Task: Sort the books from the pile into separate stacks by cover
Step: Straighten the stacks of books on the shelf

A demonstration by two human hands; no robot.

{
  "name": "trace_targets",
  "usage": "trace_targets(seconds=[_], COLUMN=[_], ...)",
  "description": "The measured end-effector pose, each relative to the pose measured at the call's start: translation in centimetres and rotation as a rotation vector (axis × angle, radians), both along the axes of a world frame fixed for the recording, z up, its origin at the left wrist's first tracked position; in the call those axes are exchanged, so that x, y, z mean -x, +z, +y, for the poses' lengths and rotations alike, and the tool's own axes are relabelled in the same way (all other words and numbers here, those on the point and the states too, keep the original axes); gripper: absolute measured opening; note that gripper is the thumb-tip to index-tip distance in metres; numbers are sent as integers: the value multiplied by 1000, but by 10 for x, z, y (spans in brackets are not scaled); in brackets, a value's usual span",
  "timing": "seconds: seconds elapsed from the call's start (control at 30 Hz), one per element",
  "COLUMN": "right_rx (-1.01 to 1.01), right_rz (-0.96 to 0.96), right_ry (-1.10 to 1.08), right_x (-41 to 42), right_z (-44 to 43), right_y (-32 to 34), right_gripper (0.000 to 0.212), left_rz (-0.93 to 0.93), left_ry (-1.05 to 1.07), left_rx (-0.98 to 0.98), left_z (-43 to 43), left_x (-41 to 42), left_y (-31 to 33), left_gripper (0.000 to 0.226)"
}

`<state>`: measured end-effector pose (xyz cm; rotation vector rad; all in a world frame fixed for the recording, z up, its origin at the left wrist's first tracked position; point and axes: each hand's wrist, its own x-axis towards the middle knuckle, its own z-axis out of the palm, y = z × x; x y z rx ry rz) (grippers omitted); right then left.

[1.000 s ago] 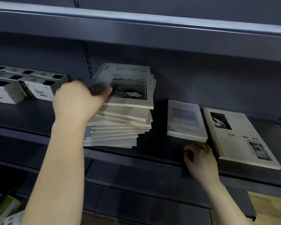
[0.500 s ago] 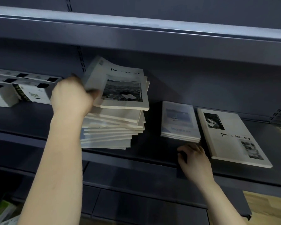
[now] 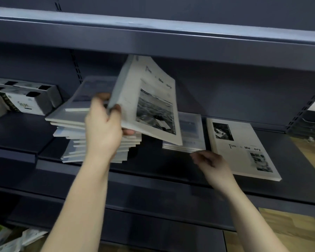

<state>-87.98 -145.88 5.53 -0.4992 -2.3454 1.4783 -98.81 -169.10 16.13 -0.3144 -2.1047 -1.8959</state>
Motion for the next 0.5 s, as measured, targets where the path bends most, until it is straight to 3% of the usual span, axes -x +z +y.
trace_targets(seconds=[0.07, 0.17, 0.23, 0.3, 0.43, 0.5], right_rx=[265, 634, 736, 744, 592, 531], right_rz=[43, 156, 238, 298, 281, 267], right_ry=[-8, -32, -98, -181, -200, -233], right_x=[-5, -14, -25, -35, -58, -69], right_z=[4, 16, 28, 43, 83, 102], right_y=[11, 28, 38, 41, 35, 34], right_gripper=[19, 45, 35, 17, 18, 19], left_rz=[-43, -110, -114, -109, -133, -59], left_ry=[-63, -177, -235, -277, -348, -351], left_rx=[-78, -200, -195, -136, 51, 217], left_z=[26, 67, 91, 109, 136, 146], left_x=[-17, -40, -53, -61, -66, -63], left_y=[-11, -31, -45, -58, -79, -94], left_gripper=[17, 20, 19, 20, 15, 7])
